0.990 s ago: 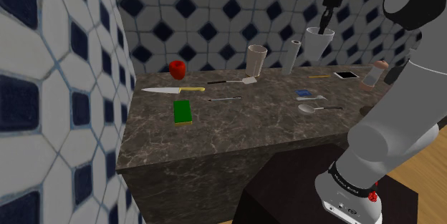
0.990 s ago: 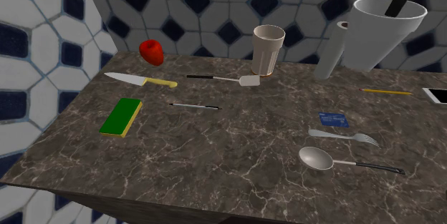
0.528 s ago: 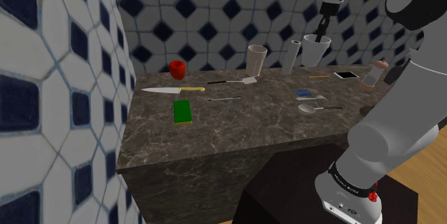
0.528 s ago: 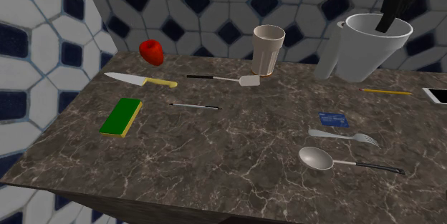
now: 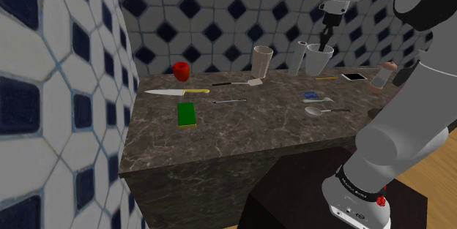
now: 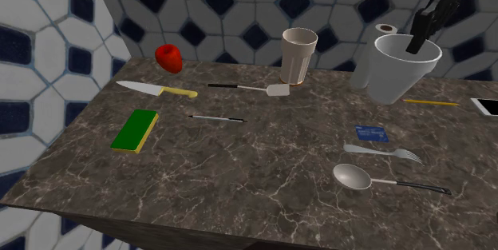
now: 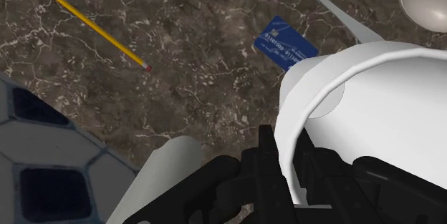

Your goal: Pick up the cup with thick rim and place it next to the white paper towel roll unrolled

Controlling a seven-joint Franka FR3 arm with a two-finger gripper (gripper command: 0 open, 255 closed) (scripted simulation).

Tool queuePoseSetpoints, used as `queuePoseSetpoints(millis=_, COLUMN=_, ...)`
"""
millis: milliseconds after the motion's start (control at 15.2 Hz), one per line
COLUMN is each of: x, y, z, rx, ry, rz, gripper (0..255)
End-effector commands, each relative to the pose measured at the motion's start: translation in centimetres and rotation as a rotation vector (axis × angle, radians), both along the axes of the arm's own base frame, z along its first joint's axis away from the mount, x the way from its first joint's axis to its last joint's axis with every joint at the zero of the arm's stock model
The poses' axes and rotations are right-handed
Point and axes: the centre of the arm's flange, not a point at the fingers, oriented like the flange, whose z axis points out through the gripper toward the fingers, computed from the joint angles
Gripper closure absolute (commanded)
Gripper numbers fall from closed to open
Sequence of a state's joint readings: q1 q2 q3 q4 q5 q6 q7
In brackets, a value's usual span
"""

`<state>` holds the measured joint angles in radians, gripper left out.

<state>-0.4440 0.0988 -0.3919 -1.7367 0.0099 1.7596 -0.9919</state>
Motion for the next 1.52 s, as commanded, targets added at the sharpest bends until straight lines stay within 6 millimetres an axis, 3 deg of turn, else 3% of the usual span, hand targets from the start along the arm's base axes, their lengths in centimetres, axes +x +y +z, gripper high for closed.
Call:
queuePoseSetpoints(millis=0, x=-0.1, y=0.0, z=-1.0, rx=-0.001, ry=-0.001, rz=0.0, gripper=255)
queuePoseSetpoints(millis=1320, x=-0.1, y=0.0, z=-11.6, rx=-0.001, ry=-0.001, rz=0.0, gripper=255)
queuePoseSetpoints(millis=1452, x=-0.1, y=0.0, z=-11.9, rx=-0.001, ry=-0.001, rz=0.0, gripper=255)
